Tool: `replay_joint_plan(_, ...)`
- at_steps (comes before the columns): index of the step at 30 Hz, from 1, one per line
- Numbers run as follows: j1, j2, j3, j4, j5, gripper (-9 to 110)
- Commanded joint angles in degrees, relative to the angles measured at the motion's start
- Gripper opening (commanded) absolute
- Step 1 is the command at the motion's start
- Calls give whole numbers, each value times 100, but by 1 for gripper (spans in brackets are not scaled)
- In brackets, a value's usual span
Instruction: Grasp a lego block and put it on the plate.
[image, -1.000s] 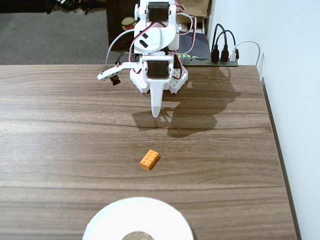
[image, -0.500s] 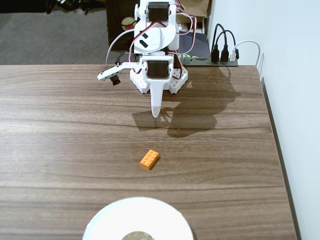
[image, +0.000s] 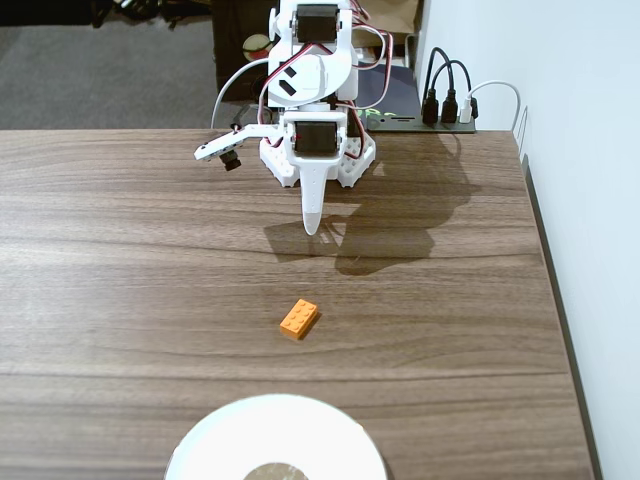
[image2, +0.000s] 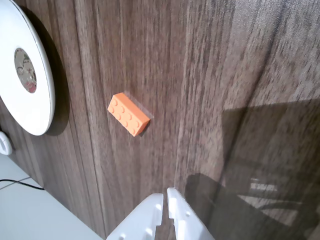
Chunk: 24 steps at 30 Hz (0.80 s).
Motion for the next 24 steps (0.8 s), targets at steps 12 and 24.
replay_joint_plan(12,18,-26,-26,-9,-9,1)
replay_joint_plan(24,281,-1881,-967,-844,-817,1)
